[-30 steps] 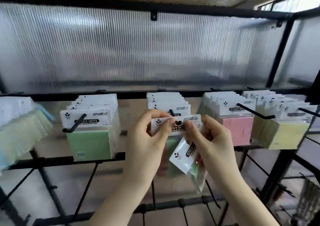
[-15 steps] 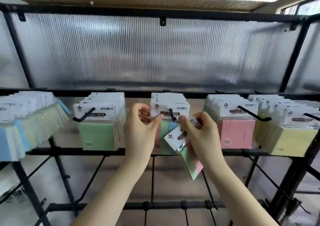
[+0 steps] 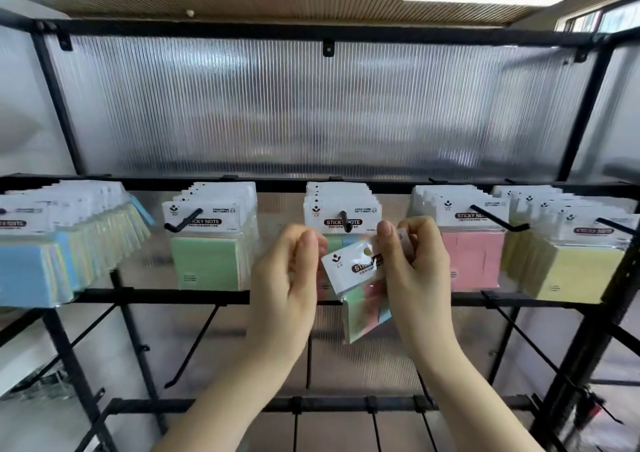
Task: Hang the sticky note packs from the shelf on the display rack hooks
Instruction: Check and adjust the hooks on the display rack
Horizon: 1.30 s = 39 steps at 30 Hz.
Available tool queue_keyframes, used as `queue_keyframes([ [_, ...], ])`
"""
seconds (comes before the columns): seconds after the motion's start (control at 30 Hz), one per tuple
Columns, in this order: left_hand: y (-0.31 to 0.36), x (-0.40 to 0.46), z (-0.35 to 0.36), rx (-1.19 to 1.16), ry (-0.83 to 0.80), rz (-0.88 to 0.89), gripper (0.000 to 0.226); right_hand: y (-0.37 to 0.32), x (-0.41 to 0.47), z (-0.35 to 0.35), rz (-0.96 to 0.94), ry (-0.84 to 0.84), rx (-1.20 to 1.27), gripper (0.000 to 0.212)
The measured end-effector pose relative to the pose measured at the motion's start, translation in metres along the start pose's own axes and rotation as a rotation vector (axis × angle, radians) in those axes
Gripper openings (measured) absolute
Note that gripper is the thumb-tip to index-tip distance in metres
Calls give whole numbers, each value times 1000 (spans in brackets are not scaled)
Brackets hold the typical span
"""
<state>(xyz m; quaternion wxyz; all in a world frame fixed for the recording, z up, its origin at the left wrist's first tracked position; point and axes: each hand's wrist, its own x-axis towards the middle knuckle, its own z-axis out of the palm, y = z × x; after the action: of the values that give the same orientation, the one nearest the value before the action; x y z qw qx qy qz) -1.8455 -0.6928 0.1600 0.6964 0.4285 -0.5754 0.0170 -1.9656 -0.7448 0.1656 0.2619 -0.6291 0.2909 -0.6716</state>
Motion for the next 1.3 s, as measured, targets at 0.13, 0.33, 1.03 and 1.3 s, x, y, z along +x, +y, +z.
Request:
queue_keyframes([
  [0.13, 18, -3, -2, -32, -88, -101, 27, -12, -4, 8, -50, 35, 48, 27],
  [0.33, 22, 12, -4, 40, -17, -108, 11, -16, -2, 13, -29, -12, 122, 15],
  [1.03, -27, 7, 12, 84, 137, -207, 36, 11, 6, 6, 80, -138, -11, 39],
  [1.3, -41, 11, 22, 43, 127, -311, 49, 18, 17, 10, 133, -163, -85, 28],
])
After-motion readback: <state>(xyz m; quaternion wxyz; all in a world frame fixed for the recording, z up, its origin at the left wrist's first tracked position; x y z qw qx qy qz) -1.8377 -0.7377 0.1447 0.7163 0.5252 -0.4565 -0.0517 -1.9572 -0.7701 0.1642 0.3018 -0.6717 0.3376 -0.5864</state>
